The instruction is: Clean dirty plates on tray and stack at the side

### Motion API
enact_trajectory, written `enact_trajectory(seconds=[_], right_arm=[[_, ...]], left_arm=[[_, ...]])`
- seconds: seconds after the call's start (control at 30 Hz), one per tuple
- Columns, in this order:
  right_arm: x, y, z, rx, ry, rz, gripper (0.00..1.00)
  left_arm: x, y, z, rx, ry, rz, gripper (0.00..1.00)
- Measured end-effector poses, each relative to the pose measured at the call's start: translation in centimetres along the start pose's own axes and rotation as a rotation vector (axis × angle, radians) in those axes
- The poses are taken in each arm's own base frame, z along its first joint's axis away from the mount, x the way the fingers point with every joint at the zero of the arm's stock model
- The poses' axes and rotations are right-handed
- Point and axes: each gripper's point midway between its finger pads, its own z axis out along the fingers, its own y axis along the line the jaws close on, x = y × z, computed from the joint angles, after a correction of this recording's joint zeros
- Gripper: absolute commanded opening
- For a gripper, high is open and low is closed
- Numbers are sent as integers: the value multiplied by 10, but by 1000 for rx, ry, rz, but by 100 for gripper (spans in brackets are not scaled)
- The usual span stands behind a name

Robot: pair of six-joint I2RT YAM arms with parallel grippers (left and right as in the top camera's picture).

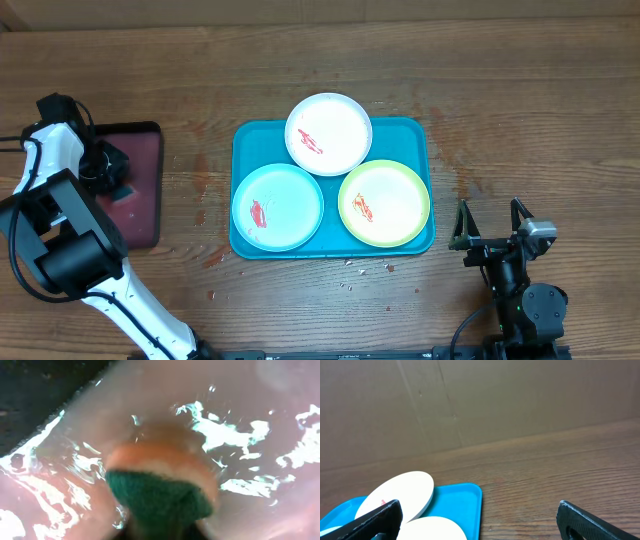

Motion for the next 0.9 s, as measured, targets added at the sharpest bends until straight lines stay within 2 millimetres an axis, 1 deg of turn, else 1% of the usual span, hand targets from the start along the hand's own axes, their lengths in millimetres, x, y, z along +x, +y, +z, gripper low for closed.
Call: enact_trajectory(seconds=[0.03, 0.07, 0.1, 0.4, 0.43, 0.47, 0.5, 0.53, 0.57, 0.67, 0.7, 0.73, 0.77, 0.8, 0.9], right_arm=[[0, 0, 0, 0, 0, 0, 100], [0, 0, 0, 0, 0, 0, 100], [0, 0, 0, 0, 0, 0, 100], [0, 0, 0, 0, 1, 0, 100], [0, 0, 0, 0, 0, 0, 100], [0, 0, 0, 0, 0, 0, 100], [0, 0, 0, 0, 0, 0, 100], [0, 0, 0, 0, 0, 0, 100], [0, 0, 0, 0, 1, 0, 100], [0, 0, 0, 0, 0, 0, 100], [0, 0, 0, 0, 0, 0, 100], [0, 0, 0, 0, 0, 0, 100], [0, 0, 0, 0, 0, 0, 100], [0, 0, 0, 0, 0, 0, 100], [0, 0, 0, 0, 1, 0, 100]], left_arm=[[0, 0, 0, -3, -2, 2, 48], [-1, 0, 0, -3, -6, 4, 80], [-2, 0, 0, -3, -10, 4, 100], [-22, -9, -1, 33, -92, -7, 100], [-24, -10, -1, 37, -99, -8, 92], [-26, -11, -2, 41, -107, -11, 65], [-26, -11, -2, 42, -110, -13, 31], [-27, -11, -2, 40, -111, -11, 10], [-27, -10, -2, 36, -114, -11, 4], [-27, -7, -2, 19, -113, -10, 4], [-25, -5, -1, 9, -107, -9, 16], [-24, -4, -1, 5, -104, -7, 35], [-22, -2, -1, -3, -96, -2, 71], [-20, -1, -1, -10, -88, -4, 100], [-5, 7, 0, -41, -29, 2, 100]])
